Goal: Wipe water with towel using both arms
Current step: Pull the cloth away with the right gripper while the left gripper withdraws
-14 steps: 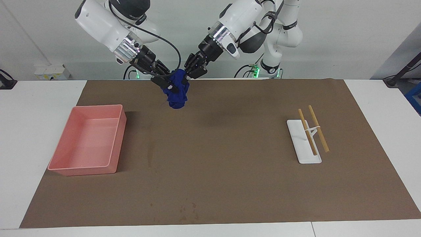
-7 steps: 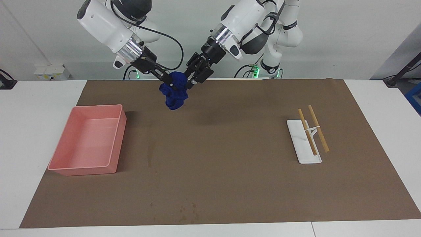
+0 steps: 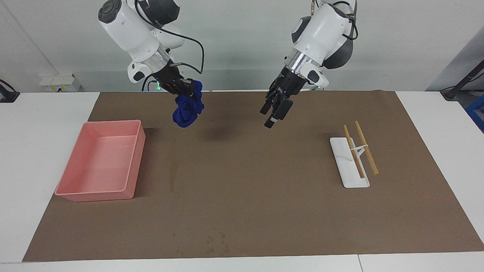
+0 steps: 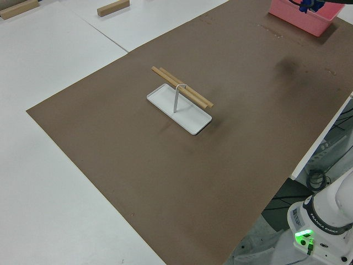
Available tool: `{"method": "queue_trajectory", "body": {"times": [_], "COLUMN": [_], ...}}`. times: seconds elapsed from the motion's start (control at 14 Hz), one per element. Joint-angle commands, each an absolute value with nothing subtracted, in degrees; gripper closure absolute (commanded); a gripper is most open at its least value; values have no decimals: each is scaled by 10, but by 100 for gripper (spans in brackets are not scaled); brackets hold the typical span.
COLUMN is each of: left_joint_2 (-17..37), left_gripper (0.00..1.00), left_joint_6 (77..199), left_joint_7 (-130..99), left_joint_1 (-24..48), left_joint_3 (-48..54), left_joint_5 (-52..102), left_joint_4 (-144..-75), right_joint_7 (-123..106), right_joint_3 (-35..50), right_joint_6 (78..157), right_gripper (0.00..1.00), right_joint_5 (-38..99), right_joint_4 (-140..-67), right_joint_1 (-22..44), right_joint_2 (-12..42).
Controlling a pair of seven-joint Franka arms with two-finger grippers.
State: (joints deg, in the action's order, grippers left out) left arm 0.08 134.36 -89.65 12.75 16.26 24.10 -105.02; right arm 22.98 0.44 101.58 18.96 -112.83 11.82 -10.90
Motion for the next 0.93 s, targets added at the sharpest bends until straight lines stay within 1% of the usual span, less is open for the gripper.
{"method": "queue_trajectory", "body": {"times": [0.0,0.14,0.29,0.43,0.5,0.64,0.71,0.86], "left_joint_2": [-15,-15,-18,-26,-29,-35,-35,-27], "left_gripper": [0,0,0,0,0,0,0,0], "left_joint_6": [1233,1177,1160,1114,1079,1017,996,937], "left_joint_7": [-725,-665,-617,-420,-329,-191,-135,-78], "left_joint_1": [87,75,55,27,7,-15,-19,-26], "left_joint_3": [166,166,166,166,166,164,162,147], "left_joint_5": [167,89,55,55,55,52,29,-2], "left_joint_4": [-1039,-1029,-1032,-1036,-1034,-1034,-1030,-997], "right_joint_7": [93,12,-36,-72,-81,-81,-83,-112], "right_joint_3": [4,4,4,4,4,4,4,4], "right_joint_6": [1021,1059,1084,1127,1140,1176,1209,1263], "right_gripper": [100,100,100,100,100,100,100,100], "right_joint_5": [136,90,54,33,33,33,33,31], "right_joint_4": [-1162,-1194,-1215,-1244,-1253,-1257,-1256,-1259], "right_joint_1": [112,104,102,100,100,101,102,101], "right_joint_2": [-126,-114,-104,-99,-85,-28,3,46]}}
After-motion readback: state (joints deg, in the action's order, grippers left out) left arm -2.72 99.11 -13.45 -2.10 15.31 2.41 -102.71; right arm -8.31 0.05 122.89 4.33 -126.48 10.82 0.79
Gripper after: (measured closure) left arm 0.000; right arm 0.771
